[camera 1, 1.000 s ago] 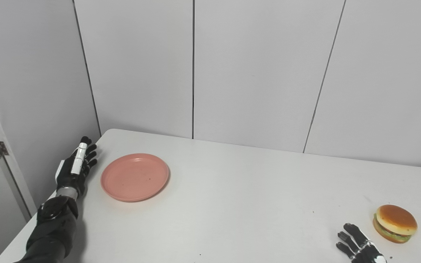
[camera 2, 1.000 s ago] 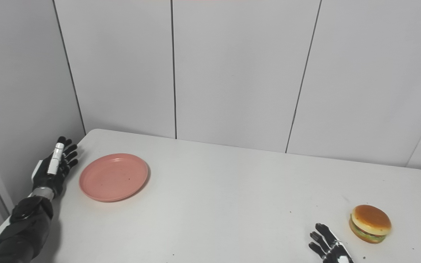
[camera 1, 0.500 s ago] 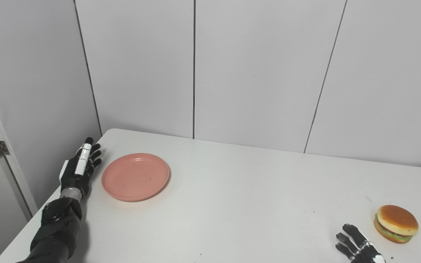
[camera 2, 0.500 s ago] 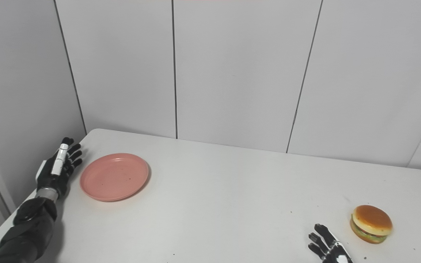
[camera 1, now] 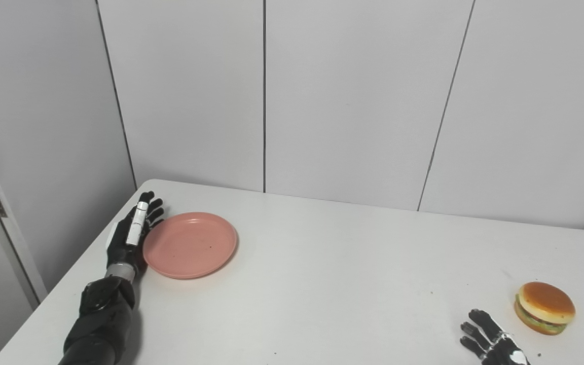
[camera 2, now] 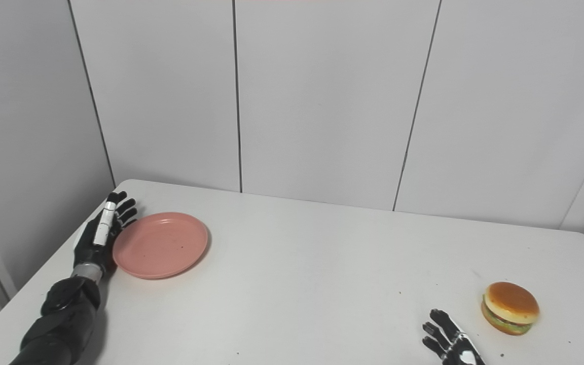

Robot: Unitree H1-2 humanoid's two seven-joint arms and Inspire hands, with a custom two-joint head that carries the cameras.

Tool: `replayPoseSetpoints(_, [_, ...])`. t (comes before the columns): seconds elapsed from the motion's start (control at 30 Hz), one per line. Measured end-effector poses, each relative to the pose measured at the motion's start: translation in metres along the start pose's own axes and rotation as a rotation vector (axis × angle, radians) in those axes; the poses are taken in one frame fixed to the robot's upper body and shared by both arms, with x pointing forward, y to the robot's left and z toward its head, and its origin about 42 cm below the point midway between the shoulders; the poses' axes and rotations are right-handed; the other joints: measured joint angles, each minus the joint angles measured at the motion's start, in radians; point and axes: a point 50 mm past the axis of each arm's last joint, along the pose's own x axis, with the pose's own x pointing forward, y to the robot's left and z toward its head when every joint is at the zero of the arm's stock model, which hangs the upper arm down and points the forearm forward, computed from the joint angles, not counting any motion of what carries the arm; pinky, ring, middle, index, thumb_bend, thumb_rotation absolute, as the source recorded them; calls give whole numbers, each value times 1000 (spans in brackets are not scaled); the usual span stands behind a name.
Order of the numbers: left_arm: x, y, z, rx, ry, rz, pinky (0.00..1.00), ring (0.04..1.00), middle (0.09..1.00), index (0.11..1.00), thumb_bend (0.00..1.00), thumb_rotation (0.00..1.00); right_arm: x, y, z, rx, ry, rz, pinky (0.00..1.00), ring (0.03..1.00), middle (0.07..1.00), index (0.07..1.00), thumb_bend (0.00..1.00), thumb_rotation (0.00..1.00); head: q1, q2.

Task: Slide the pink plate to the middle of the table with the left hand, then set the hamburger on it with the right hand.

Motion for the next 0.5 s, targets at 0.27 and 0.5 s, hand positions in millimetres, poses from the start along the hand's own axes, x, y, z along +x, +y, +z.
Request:
replayPoseSetpoints(0.27, [0,-12,0,-2,6,-32,860,902,880,896,806,787,0,0,0,-6,7,-6,843,861,898,834,803,987,-5,3])
replayPoseSetpoints(0.5, [-2,-20,-2,-17,16,-47,818,900,862,863,818,742,0,1,0,-7,15,-10,852,866,906,844,789,994,-11,6])
